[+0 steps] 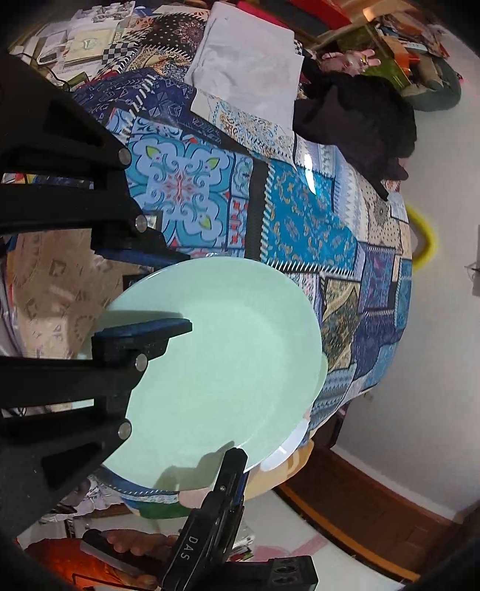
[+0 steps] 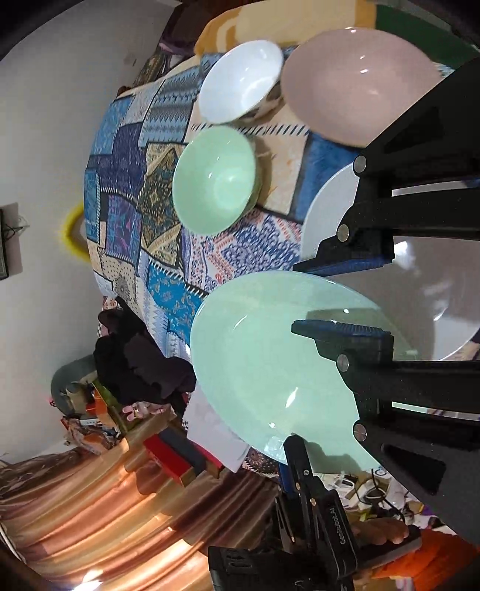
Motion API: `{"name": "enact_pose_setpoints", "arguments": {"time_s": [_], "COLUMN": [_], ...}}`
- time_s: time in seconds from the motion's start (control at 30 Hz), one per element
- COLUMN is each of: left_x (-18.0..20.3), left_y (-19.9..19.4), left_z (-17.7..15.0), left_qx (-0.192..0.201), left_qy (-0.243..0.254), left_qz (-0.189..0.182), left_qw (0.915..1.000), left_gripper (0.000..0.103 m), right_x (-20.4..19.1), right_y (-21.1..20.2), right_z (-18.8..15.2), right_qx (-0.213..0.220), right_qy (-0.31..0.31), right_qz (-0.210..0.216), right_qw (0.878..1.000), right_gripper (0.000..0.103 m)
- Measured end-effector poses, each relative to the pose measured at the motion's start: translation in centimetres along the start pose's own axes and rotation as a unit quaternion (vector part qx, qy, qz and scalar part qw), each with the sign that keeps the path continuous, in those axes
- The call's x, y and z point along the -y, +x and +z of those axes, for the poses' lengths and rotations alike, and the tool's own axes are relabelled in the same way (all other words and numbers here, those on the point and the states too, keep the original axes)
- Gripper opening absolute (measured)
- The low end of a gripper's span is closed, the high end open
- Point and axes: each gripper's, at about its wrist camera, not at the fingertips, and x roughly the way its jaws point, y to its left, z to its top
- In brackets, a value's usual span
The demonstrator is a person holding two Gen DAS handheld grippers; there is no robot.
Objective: Organize plates and bowls
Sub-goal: 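Lower the light green plate onto the white plate and open the left gripper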
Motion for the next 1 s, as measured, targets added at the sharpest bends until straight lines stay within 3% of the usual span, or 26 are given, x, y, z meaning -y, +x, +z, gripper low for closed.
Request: {"name": "enact_pose_setpoints", "arguments": {"time_s": [0.57, 1.0], "left_x": [6.3, 7.8], "left_y": [3.3, 6.8], "left_z": [-2.6, -3.6], "left_qx": [-0.055, -0.098], "left_qy": [0.049, 0.059], "left_qz": [-0.021, -0.021], "left_qw": [0.9971, 0.9932], "left_gripper": [0.026, 0.026], "right_x": [5.0, 7.0], "right_y": [-1.8, -0.5], "right_z": [-5.8, -8.4], "right_qx": [-0.015, -0.042], "right_qy": [0.070, 0.102], "right_qz": [-0.019, -0.021], "right_qw": [0.997, 0.994], "right_gripper": [0.022, 0.022]}}
